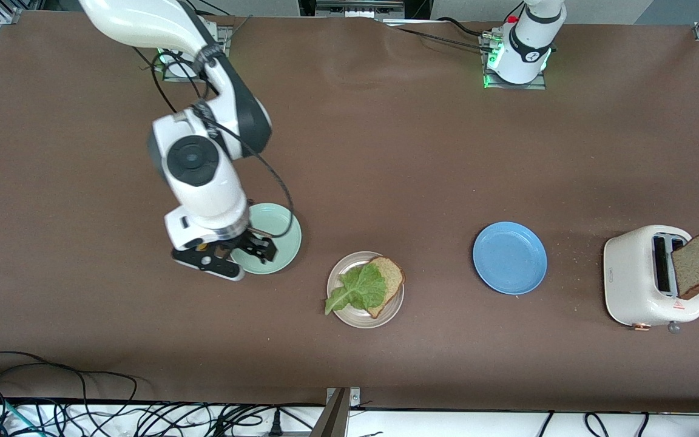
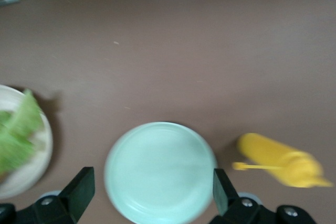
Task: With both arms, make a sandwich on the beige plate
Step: 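Move the right gripper to the mustard while the left gripper grasps bread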
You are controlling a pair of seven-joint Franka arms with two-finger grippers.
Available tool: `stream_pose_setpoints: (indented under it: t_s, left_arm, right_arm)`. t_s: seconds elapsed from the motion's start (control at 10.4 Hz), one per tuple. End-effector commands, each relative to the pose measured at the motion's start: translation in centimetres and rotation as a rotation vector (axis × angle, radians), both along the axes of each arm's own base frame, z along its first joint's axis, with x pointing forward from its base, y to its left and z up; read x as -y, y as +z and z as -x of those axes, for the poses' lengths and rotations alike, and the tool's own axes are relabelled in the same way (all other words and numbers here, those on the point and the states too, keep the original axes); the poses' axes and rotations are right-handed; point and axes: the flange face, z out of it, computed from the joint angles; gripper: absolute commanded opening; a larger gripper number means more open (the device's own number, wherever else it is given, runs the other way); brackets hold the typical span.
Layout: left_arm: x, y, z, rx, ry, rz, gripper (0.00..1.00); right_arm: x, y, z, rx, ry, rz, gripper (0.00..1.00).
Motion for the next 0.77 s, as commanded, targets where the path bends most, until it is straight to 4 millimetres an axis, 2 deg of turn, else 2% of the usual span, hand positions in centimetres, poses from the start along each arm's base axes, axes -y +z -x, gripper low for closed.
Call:
stream_pose_setpoints:
  t_s: [0.0, 0.19, 0.29, 0.48, 0.68]
  left_arm:
    - [1.1, 3.2, 1.1, -0.002, -0.002, 0.011, 0.00]
    - [1.8, 4.5, 1.6, -0.008, 0.017, 0.013, 0.00]
    - [2.8, 4.7, 1.6, -0.016, 0.026, 0.025, 0.00]
    - [4.7, 5.0, 1.6, -0.036, 0.048, 0.045, 0.00]
    - [5.8, 6.1, 1.8, -0.029, 0.059, 0.050, 0.00]
  right_arm:
    - [5.3, 1.8, 2.3, -0.125, 0.182, 0.048, 1.00]
    - [10.8, 1.9, 5.2, -0.199, 0.309, 0.066, 1.00]
    - [13.0, 1.9, 7.1, -0.226, 0.353, 0.068, 1.00]
    - [19.3, 0.7, 10.0, -0.228, 0.451, -0.007, 1.00]
    - [25.6, -1.1, 10.9, -0.192, 0.588, -0.161, 1.00]
